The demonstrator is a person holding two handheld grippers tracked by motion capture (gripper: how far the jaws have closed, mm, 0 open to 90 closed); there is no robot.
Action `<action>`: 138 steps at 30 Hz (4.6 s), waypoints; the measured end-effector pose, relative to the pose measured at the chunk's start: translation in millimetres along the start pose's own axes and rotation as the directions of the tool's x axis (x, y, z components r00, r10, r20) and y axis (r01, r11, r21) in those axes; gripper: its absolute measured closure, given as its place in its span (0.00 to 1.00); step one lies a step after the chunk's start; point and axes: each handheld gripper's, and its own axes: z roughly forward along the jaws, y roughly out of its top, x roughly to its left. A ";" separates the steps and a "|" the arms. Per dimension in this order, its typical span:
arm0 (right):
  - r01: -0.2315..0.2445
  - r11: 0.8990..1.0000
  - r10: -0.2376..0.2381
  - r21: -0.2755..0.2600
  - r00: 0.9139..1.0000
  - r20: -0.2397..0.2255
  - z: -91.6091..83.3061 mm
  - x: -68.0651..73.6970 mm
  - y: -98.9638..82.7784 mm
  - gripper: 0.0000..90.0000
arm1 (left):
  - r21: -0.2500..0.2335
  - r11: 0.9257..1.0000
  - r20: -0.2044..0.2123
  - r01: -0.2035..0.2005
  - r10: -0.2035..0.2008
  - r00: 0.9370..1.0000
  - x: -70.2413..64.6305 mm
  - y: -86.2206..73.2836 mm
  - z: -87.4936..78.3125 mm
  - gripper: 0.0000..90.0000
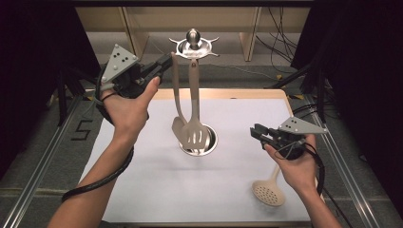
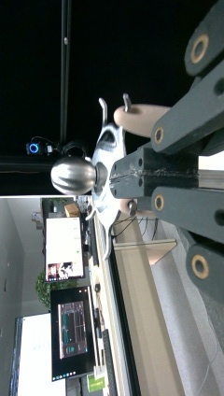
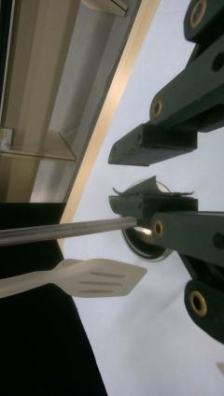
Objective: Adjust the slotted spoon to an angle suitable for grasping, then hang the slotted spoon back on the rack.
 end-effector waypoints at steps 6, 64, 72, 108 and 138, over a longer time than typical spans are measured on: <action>-0.017 1.000 0.017 0.004 1.000 -0.002 2.0 2.1 -1.6 0.83 | 0.002 1.000 -0.015 0.005 -0.005 1.000 5.4 -2.9 3.0 0.99; -0.156 0.980 0.140 0.125 0.982 0.125 -12.4 -32.6 -6.0 0.75 | -0.047 0.997 -0.081 0.056 -0.059 0.995 35.9 -9.9 -7.7 0.74; -0.281 0.927 0.228 0.249 0.948 0.222 -10.0 -58.0 -32.8 0.75 | -0.017 0.999 -0.078 0.041 -0.042 0.996 31.6 -27.4 -26.6 0.66; -0.656 0.427 0.387 0.622 0.754 0.530 36.5 -85.0 -88.1 0.63 | 0.117 0.990 -0.060 0.083 -0.077 0.995 28.9 -83.9 -36.0 0.47; -0.479 0.475 0.276 0.738 0.878 0.392 63.3 -65.7 -87.5 0.83 | 0.138 0.987 -0.054 0.081 -0.074 0.996 30.6 -87.0 -35.8 0.47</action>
